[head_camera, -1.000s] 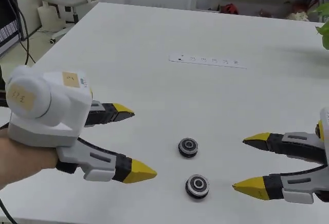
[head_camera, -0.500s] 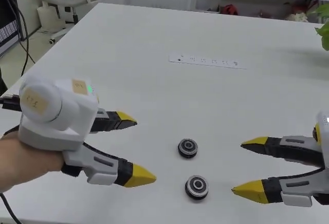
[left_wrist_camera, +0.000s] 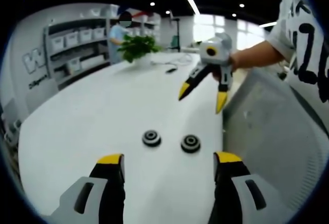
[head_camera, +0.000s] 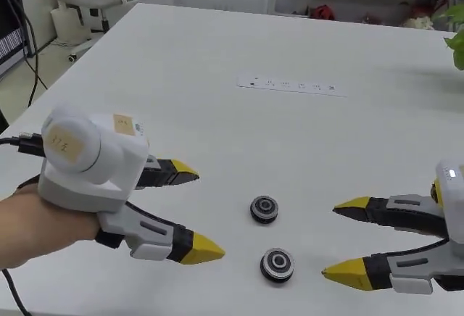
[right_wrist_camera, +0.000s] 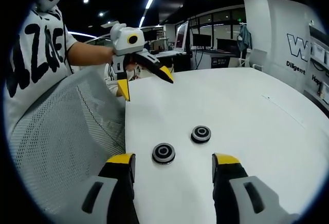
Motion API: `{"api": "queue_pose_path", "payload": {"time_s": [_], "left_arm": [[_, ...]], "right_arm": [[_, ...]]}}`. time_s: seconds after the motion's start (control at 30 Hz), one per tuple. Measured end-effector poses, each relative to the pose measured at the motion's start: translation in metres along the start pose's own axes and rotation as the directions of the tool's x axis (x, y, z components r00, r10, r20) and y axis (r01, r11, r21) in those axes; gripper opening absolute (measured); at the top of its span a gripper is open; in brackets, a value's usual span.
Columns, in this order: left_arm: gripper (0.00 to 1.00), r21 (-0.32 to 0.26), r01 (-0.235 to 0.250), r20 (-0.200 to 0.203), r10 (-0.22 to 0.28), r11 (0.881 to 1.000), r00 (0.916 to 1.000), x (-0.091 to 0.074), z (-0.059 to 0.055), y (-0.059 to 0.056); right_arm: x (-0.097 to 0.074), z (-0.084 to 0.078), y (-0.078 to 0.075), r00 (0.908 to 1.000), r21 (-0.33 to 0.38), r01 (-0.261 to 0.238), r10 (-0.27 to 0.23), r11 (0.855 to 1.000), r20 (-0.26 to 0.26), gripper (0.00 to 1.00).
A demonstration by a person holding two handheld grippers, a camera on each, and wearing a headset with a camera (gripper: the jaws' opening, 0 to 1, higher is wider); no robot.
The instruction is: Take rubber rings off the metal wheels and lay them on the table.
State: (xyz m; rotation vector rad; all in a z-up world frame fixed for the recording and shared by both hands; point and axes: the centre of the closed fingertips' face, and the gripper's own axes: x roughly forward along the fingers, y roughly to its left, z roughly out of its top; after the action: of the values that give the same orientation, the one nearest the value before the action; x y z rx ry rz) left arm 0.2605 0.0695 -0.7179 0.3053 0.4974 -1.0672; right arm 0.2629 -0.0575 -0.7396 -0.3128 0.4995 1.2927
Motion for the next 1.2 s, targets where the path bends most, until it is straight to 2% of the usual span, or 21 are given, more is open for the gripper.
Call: {"api": "queue_pose_path", "payload": {"time_s": [0.3,0.87,1.2], "left_arm": [[0.7,0.006,0.017,-0.005,-0.017,1.0,0.9998,0.008,-0.001,0.001],[0.69,0.016,0.047,-0.026,-0.046,0.999,0.9986,0.021,-0.005,-0.003],[0.69,0.01,0.055,-0.034,-0.054,0.998,0.998,0.025,-0.009,-0.004]], "right_arm": [[0.003,0.001,-0.001,0.9996,0.015,-0.016,0.016,1.0,0.025,0.58],[0.009,-0.007,-0.003,0.9991,0.002,-0.037,0.037,0.999,0.019,0.55],[0.013,-0.011,0.003,0.9989,0.002,-0.047,0.047,0.999,0.003,0.54]]}}
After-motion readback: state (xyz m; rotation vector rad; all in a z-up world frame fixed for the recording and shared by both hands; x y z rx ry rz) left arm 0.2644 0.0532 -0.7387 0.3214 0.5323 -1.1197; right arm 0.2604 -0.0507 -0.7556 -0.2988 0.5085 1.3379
